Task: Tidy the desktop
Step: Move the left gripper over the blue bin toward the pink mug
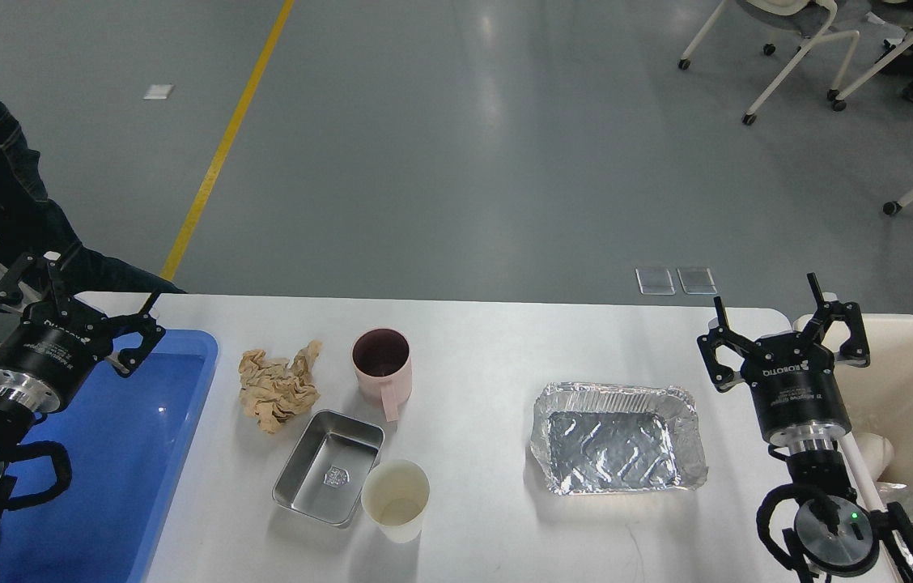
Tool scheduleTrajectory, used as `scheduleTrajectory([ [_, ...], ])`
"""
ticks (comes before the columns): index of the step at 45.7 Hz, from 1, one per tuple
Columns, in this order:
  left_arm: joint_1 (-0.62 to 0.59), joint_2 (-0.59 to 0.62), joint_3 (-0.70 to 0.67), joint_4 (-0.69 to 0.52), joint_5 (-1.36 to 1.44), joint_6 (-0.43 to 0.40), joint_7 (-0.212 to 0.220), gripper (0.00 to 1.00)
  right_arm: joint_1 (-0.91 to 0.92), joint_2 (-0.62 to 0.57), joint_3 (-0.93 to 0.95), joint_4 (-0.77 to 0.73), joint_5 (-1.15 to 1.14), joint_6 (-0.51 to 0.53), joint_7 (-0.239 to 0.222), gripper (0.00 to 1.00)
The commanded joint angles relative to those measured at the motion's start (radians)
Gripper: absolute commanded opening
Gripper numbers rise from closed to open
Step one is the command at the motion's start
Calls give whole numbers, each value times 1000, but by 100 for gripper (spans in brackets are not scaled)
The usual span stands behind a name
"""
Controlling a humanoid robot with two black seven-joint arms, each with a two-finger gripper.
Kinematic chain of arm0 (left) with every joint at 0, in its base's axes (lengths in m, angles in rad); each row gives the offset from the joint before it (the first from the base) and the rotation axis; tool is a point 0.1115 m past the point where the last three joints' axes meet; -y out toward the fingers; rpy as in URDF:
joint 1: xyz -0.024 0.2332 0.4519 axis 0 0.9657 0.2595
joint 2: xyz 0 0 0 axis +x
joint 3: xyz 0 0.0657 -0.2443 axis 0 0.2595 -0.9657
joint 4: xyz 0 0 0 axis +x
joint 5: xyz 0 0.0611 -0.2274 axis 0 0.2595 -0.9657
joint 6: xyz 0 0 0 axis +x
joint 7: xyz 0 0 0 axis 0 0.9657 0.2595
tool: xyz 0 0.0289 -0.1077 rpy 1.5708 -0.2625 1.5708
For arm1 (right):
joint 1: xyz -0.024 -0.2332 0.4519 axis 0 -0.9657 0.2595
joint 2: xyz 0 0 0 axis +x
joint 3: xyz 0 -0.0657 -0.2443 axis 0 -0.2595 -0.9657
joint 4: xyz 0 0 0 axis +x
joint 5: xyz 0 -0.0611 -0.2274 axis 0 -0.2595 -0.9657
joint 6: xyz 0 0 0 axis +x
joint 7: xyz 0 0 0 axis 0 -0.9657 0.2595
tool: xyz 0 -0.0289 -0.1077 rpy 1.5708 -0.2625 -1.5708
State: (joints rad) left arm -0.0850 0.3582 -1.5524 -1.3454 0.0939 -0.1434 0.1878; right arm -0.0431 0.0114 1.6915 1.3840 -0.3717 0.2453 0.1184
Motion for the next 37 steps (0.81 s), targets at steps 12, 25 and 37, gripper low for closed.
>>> scheduleTrajectory([
  [12,1,10,-21,-1,3,15,-16,97,-6,-13,-1,3,-10,23,-2,100],
  [25,2,62,-37,12,21,-39,-16,97,-7,-18,-3,1,-10,29,-2,100],
  [37,-7,77,-21,11,72,-68,-7,97,-9,-73,-1,3,-87,101,9,100],
])
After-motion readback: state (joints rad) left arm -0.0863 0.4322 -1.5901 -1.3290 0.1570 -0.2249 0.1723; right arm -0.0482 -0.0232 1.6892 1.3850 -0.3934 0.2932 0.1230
